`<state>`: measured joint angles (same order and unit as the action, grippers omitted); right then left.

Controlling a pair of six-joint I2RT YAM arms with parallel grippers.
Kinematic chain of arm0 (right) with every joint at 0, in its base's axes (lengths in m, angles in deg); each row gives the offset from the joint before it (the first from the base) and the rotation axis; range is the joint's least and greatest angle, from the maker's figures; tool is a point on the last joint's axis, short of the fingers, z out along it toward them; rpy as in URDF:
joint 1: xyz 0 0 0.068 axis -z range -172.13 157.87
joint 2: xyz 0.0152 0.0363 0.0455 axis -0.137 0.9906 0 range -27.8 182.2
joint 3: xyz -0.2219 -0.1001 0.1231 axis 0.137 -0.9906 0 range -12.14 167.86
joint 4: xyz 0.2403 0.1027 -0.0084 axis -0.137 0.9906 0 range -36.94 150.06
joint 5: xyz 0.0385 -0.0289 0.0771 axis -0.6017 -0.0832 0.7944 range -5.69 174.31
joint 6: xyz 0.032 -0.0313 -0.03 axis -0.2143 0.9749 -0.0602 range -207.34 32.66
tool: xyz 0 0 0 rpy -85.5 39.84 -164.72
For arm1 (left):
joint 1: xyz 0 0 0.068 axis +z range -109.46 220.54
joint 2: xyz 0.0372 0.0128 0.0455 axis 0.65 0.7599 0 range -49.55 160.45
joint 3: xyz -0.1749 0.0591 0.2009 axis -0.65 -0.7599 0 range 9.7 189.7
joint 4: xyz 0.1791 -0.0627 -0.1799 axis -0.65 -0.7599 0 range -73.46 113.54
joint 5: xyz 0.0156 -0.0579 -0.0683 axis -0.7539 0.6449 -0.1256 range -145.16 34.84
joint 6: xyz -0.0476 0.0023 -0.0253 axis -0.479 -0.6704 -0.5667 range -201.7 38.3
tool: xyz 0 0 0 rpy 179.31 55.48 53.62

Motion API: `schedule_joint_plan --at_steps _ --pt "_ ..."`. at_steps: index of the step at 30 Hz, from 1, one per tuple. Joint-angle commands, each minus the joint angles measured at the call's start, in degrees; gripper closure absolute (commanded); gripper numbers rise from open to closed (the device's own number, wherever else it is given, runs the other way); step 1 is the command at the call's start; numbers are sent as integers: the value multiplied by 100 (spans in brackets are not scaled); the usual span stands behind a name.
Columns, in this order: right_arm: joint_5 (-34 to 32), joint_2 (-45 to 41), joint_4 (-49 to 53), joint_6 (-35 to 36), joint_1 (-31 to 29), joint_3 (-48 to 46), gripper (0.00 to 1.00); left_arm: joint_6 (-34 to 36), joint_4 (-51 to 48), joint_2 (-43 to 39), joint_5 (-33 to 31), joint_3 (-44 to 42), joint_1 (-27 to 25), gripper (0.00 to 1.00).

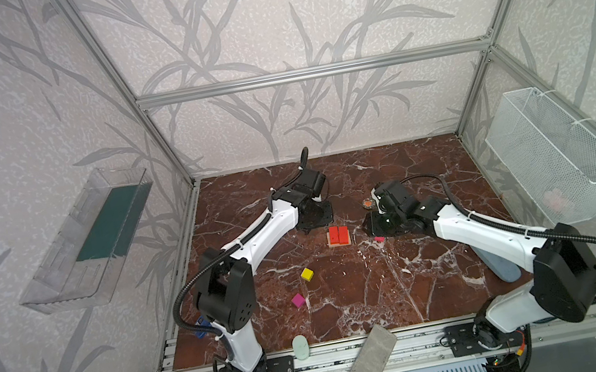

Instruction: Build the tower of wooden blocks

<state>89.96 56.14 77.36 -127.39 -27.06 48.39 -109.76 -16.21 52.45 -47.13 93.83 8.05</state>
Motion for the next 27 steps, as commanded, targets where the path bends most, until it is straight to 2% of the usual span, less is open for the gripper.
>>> schedule_joint_plan --at_steps 1,6,12,22,27 --pt "79 94 380 -64 -32 201 52 50 643 -334 286 -308 64 82" --pt "145 244 362 -282 -61 343 52 -124 1765 -617 961 -848 168 79" --pt "-218 443 723 -430 -220 785 53 -193 2140 -602 1645 -850 173 77" --pt "-218 1158 1249 -373 -474 1931 53 47 1992 -702 1623 -771 168 70" --pt "-113 1284 1166 -250 -491 2083 52 146 1844 -741 1429 -761 175 61"
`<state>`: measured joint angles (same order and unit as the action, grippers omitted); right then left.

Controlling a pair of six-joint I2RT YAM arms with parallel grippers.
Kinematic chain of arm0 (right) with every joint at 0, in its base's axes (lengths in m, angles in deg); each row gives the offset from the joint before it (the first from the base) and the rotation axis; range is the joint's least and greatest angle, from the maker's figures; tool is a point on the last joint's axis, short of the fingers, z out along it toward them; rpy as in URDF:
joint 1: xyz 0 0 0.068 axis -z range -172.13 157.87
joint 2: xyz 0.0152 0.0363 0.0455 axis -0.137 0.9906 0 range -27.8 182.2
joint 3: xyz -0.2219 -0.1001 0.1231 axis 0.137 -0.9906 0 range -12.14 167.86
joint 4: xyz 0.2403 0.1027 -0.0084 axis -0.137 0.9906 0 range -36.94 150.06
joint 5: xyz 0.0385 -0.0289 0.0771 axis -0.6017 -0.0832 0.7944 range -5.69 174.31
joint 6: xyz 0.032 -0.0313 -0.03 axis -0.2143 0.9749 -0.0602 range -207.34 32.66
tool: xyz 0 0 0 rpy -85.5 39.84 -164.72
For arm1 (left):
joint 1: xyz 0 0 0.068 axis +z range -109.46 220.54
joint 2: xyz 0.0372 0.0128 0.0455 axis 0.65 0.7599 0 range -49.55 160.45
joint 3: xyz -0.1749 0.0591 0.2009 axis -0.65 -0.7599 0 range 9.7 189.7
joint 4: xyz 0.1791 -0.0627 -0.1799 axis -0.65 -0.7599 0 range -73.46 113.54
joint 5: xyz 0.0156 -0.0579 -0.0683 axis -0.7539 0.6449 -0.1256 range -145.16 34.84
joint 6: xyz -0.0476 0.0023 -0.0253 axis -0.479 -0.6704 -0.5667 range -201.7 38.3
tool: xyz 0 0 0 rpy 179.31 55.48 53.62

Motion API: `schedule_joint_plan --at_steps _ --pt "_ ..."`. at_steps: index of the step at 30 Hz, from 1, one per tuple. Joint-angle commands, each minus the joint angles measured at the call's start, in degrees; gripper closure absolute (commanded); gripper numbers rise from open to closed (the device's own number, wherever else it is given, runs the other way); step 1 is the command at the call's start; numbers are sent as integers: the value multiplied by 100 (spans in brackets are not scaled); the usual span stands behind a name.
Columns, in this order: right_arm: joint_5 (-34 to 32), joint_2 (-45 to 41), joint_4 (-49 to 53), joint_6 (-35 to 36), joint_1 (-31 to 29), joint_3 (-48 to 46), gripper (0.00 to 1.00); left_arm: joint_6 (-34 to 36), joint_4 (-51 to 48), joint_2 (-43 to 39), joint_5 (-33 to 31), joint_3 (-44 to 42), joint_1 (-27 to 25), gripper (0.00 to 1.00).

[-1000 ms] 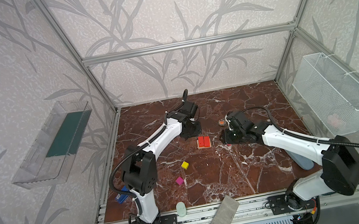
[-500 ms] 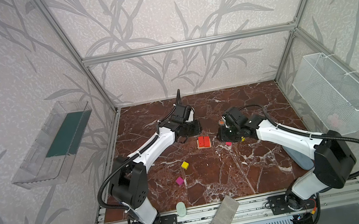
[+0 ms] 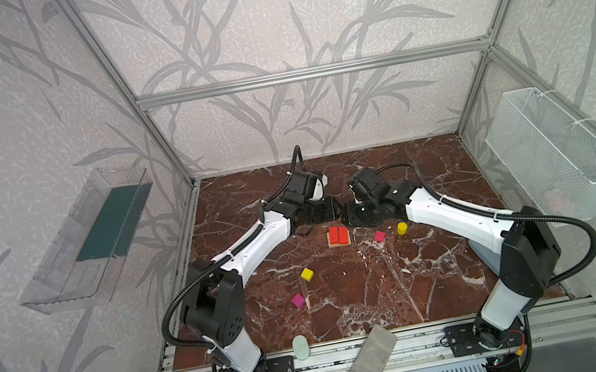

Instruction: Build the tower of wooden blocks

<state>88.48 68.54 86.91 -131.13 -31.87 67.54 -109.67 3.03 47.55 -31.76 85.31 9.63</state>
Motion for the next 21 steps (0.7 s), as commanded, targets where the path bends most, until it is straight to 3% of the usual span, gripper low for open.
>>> schedule_joint_plan --at_steps 1,7,15,21 --pt "17 33 229 161 -17 200 52 138 -104 -260 -142 100 23 60" --pt "-129 -301 177 590 -11 6 49 283 -421 -255 -302 273 55 57" --pt "-41 -904 -783 881 295 -1134 45 189 -538 112 -497 278 215 57" --pt "263 -683 -1160 1060 553 -1343 45 190 -528 466 -523 382 261 59"
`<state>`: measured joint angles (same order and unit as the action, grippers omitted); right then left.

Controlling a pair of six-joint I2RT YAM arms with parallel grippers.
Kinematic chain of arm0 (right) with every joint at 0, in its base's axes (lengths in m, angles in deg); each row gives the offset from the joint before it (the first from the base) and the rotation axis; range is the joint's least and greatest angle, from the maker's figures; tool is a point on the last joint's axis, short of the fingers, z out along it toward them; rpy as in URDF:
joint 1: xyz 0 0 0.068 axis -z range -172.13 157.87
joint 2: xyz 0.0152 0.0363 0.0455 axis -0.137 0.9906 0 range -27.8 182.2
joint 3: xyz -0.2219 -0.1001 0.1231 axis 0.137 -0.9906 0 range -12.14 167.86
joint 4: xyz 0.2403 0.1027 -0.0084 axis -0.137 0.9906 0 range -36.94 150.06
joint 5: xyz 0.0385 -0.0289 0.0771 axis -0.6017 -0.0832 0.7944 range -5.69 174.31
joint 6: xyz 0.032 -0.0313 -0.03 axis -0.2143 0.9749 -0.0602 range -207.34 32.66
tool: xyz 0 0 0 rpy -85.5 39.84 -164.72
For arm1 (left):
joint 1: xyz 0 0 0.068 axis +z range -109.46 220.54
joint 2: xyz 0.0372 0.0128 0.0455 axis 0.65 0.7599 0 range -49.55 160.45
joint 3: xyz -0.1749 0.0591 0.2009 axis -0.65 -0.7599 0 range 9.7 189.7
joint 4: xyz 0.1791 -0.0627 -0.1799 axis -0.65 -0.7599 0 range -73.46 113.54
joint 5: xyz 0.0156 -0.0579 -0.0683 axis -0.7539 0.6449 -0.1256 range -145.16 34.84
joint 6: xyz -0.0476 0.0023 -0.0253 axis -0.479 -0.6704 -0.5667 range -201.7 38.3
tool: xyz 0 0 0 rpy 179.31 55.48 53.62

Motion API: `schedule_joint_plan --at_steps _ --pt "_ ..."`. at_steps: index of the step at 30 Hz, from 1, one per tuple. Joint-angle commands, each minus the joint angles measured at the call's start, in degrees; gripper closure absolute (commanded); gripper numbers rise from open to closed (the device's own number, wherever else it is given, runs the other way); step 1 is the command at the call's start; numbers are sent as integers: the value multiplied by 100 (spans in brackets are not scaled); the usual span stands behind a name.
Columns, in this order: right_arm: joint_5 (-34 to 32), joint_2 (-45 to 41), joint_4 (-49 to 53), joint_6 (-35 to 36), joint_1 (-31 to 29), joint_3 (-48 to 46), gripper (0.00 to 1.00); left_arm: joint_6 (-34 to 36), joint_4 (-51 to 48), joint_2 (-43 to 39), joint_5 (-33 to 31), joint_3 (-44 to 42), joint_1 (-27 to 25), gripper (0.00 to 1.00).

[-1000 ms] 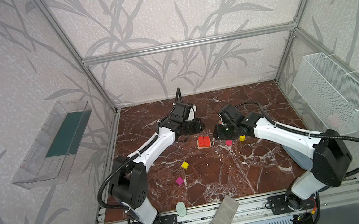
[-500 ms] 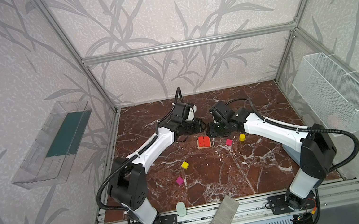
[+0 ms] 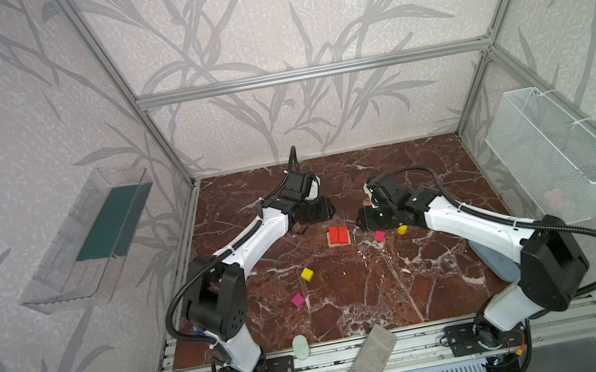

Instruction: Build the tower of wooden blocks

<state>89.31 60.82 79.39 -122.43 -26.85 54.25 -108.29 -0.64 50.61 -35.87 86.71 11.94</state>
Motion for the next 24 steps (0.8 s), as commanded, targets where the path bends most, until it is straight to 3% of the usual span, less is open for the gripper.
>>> schedule_joint_plan --at_steps 1,10,24 --pt "253 179 -497 204 75 -21 45 79 -213 226 -158 282 33 59" --pt "921 1204 -1103 40 234 246 49 112 -395 610 -136 300 235 61" --pt "1045 1856 -1286 -108 245 465 54 -24 53 925 250 -20 335 69"
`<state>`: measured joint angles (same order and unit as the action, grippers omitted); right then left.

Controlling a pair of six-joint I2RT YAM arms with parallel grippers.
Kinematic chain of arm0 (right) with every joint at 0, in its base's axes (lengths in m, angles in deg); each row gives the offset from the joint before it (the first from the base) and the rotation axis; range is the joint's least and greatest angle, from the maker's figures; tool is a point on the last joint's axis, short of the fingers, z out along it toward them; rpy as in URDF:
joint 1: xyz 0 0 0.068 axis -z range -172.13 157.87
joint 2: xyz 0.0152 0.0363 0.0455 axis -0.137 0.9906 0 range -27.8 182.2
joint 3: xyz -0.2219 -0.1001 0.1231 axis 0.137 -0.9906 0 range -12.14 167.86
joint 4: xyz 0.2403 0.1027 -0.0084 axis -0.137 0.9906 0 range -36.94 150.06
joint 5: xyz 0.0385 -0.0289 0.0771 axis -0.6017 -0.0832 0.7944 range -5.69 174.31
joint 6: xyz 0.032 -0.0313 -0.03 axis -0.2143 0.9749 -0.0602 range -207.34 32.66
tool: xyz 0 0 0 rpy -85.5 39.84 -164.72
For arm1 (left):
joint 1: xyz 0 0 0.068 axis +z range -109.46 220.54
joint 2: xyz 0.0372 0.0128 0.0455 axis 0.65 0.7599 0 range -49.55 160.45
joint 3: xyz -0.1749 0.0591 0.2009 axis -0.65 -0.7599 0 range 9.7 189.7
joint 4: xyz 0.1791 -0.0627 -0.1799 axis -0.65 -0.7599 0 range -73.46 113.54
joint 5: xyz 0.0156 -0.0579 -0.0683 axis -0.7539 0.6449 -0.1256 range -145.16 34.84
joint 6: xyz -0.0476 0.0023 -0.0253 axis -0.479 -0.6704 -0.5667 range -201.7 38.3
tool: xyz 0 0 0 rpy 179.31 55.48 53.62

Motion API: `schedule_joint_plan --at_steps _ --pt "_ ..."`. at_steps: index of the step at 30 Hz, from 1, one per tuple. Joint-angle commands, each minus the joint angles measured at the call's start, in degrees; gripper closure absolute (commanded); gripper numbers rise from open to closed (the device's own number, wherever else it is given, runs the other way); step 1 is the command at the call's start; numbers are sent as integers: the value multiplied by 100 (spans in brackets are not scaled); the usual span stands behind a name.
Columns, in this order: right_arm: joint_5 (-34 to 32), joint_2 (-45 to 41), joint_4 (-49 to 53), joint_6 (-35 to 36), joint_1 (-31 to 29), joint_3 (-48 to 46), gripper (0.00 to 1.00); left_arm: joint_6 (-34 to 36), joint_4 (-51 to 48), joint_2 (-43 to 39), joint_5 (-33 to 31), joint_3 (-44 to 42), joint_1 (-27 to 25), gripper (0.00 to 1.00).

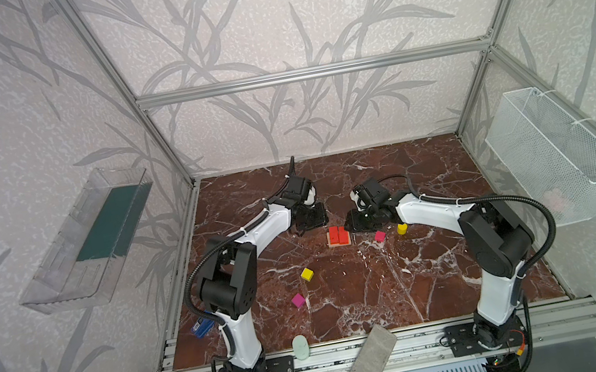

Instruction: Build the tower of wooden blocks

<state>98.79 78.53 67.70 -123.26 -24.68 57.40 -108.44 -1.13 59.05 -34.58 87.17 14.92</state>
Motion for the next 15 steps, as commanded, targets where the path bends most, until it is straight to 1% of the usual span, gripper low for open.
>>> schedule_joint_plan --at_steps 1,15 --pt "106 104 -131 -185 26 162 55 -6 111 105 139 -62 36 69" --pt "196 347 -145 -293 26 306 58 55 52 285 183 -6 35 70"
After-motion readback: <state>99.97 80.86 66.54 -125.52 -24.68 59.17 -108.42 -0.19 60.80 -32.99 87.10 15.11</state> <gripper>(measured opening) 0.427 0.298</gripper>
